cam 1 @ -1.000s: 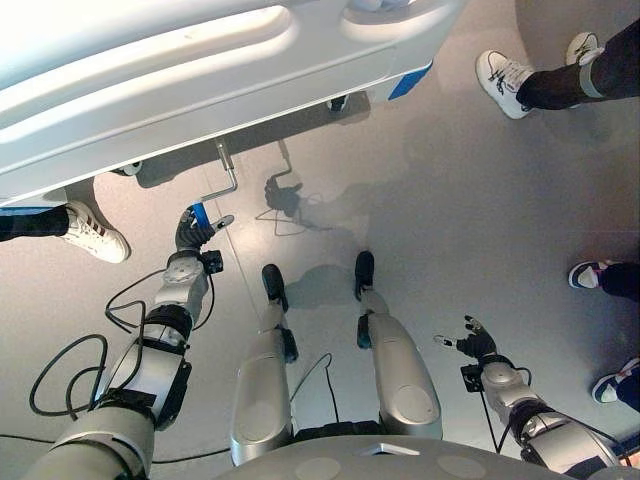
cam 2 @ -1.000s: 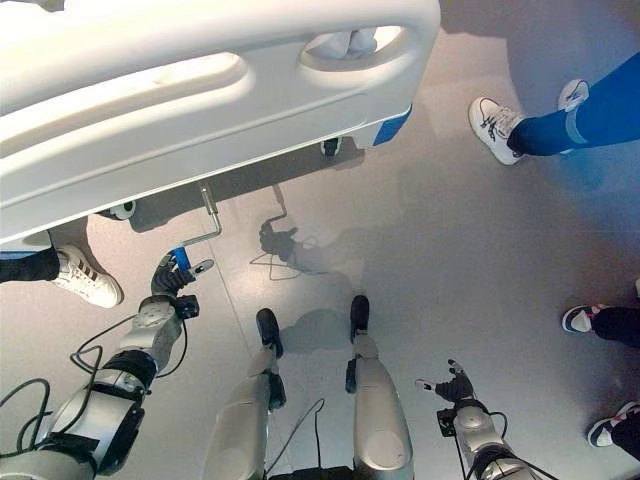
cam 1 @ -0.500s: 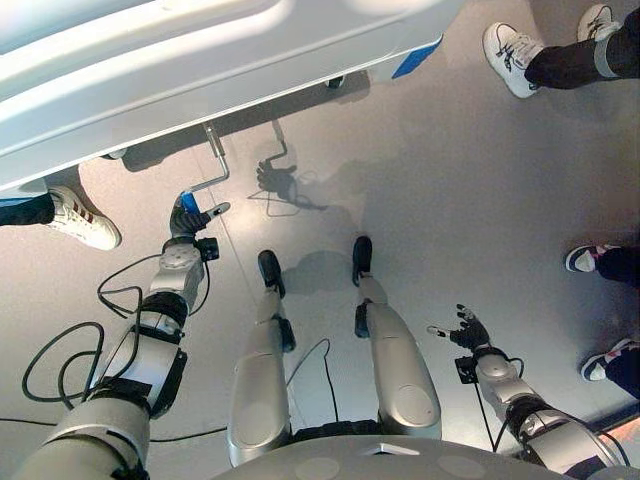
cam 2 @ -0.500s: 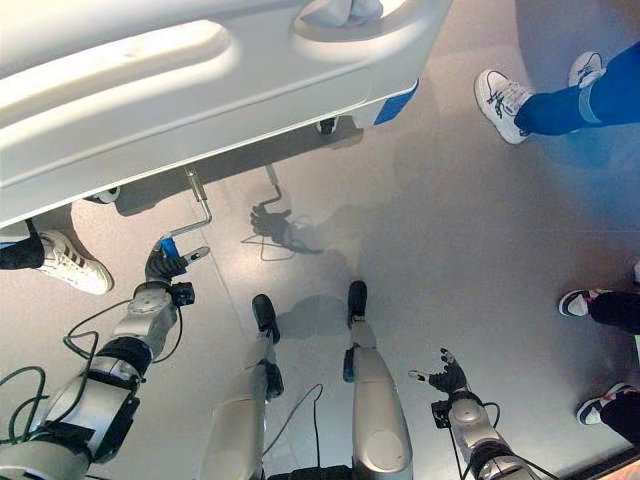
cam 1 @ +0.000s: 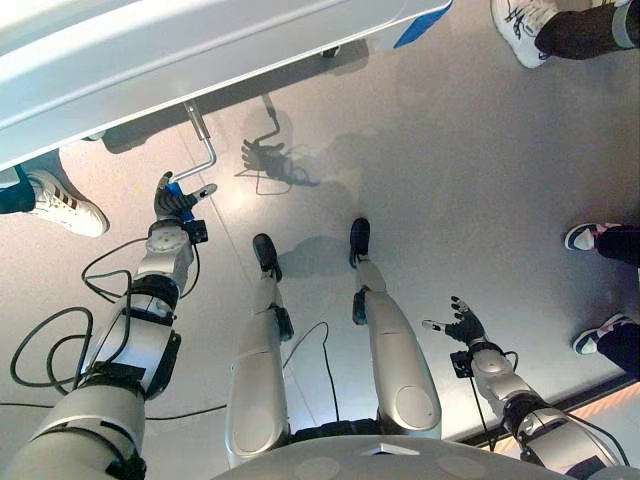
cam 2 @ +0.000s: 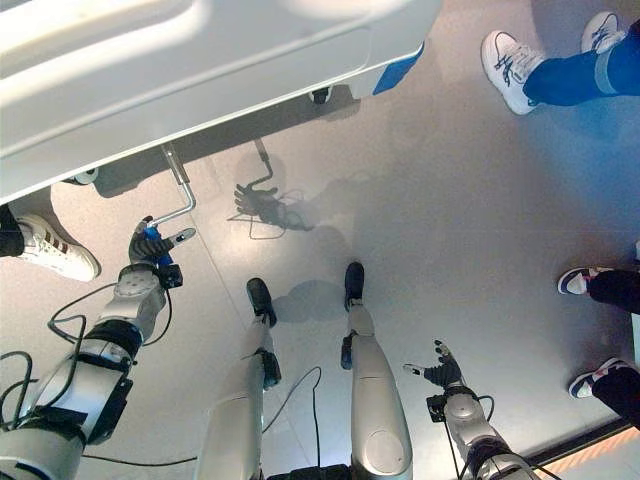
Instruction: Raise the hospital bed
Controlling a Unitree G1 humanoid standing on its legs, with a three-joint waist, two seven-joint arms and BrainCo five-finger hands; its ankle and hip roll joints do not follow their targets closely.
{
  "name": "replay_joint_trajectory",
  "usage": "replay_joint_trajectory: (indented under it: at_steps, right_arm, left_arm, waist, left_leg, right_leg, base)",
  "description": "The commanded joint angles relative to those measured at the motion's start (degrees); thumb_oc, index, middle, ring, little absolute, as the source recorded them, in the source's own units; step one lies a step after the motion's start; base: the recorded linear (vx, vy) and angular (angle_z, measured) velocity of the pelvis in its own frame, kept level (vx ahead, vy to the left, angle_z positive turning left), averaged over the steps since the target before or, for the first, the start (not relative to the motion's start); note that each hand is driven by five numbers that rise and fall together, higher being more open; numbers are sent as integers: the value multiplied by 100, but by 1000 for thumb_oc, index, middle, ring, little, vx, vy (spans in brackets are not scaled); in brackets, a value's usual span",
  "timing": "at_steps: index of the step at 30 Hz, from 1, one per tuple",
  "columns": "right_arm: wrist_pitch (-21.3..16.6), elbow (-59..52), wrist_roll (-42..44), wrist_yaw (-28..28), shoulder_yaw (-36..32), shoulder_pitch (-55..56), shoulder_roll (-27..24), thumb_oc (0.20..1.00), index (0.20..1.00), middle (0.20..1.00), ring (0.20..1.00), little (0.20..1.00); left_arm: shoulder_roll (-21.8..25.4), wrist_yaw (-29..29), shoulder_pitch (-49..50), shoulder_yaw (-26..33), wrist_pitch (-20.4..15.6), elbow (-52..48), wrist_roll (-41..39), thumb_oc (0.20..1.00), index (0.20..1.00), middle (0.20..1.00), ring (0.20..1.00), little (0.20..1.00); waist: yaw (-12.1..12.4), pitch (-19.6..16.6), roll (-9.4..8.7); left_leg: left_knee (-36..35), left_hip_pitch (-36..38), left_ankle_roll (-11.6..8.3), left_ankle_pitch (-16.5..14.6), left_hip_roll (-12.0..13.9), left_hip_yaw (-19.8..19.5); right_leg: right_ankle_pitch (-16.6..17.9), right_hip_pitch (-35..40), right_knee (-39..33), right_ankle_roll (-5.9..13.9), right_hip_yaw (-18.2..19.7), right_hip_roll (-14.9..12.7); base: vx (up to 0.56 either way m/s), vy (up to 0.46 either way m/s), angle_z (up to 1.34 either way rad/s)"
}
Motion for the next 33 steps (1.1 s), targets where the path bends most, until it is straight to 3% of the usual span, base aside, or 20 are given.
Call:
replay_joint_trajectory:
  at_steps: [1, 9, 10, 11, 33]
  right_arm:
    - [-138, -170, 203, -145, 58, 205, -169, 1000, 1000, 1000, 1000, 1000]
    - [-207, -280, 249, -147, 68, 277, -164, 1000, 1000, 1000, 1000, 1000]
    - [-214, -283, 246, -157, 64, 283, -164, 1000, 1000, 1000, 1000, 1000]
    - [-226, -290, 247, -166, 72, 291, -160, 1000, 1000, 1000, 1000, 1000]
    - [-219, -131, 211, -187, 145, 159, -126, 1000, 1000, 1000, 1000, 1000]
  left_arm:
    - [-10, -2, -509, -145, -130, 238, -69, 1000, 1000, 1000, 1000, 1000]
    - [-36, -28, -688, -252, -127, 297, -11, 1000, 1000, 1000, 1000, 1000]
    - [-53, -27, -670, -249, -143, 277, -33, 523, 523, 523, 523, 523]
    - [-76, 24, -655, -210, -171, 237, -93, 200, 200, 200, 200, 200]
    - [-145, -73, -675, -235, -161, 197, -220, 200, 200, 200, 200, 200]
  waist:
    - [-94, 100, -218]
    - [-136, 100, -255]
    - [-133, 100, -247]
    - [-129, 100, -241]
    - [-92, 100, -225]
  left_leg:
    - [246, -244, -121, 250, 62, -123]
    - [229, -439, -122, 274, 68, -176]
    - [222, -449, -120, 277, 67, -177]
    - [217, -453, -122, 283, 68, -182]
    - [178, -300, -148, 294, 82, -208]
  right_leg:
    - [420, -319, 141, 555, 175, -213]
    - [439, -510, 133, 561, 167, -217]
    - [441, -527, 133, 560, 172, -218]
    - [446, -534, 131, 562, 169, -217]
    - [421, -446, 175, 543, 125, -193]
  base:
    - [0, 0, 0]
    - [0, 0, 0]
    - [0, 0, 0]
    - [0, 0, 0]
    - [0, 0, 0]
